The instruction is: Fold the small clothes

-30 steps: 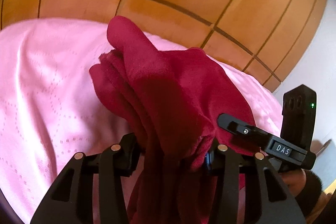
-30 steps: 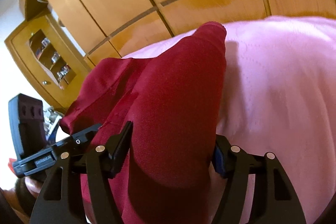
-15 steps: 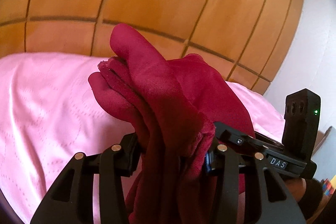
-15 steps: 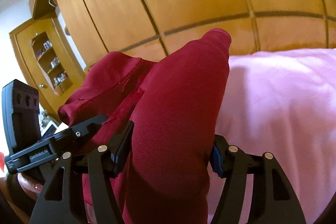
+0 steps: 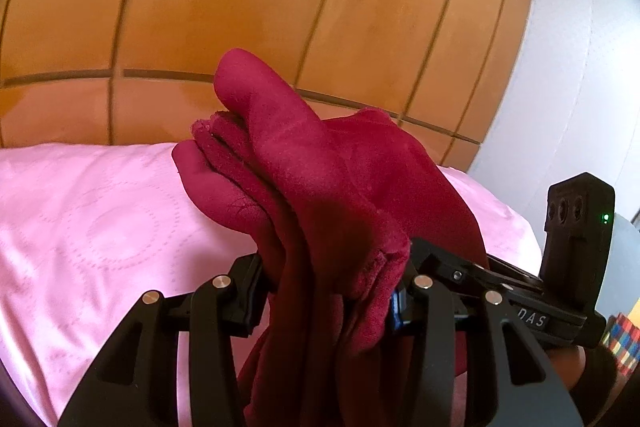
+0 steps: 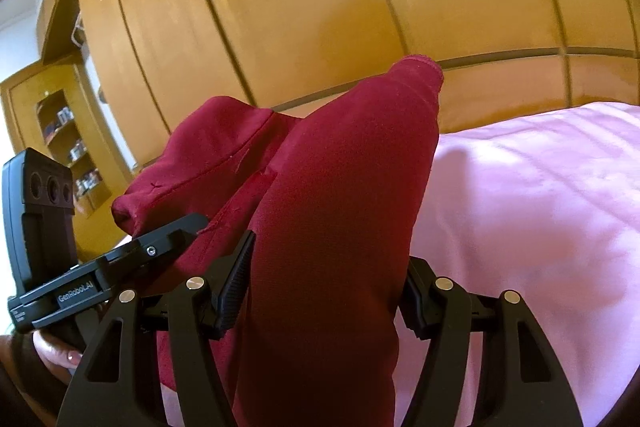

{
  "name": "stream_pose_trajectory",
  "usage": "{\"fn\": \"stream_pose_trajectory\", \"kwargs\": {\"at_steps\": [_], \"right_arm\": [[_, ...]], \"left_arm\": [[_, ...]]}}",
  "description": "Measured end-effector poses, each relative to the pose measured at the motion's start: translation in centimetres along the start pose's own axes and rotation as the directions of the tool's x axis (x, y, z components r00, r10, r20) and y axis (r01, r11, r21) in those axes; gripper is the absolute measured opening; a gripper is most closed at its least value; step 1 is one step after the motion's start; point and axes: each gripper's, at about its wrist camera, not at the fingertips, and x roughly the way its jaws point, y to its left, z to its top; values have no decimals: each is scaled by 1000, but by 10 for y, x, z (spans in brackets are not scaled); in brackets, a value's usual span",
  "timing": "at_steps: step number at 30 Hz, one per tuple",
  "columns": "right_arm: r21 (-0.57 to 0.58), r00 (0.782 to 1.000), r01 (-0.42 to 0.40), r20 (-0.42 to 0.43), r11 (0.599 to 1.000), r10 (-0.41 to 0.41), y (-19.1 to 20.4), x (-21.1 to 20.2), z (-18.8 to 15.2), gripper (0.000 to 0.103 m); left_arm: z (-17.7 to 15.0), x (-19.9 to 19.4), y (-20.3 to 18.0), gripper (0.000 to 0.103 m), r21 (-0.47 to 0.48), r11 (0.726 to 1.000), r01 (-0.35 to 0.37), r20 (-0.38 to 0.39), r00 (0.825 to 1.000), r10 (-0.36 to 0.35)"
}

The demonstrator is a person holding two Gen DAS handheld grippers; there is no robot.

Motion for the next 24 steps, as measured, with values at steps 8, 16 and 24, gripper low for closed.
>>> {"fn": "stream_pose_trajectory", "kwargs": {"at_steps": [8,16,24], "right_arm": [[10,997,65,49,998,-65,-30,-23,14,63],[-6,989,124,81,992,-123,-61,-35,24,63],[7,978,192,78,981,-192,-95,-42,29,63]], "left_arm": [[14,35,-32,45,37,999,36,2,999,-36],[17,74,-49,45,55,997,54,-19,998,-53],[12,112,-56,45,101,992,72,-65,996,-65]]}}
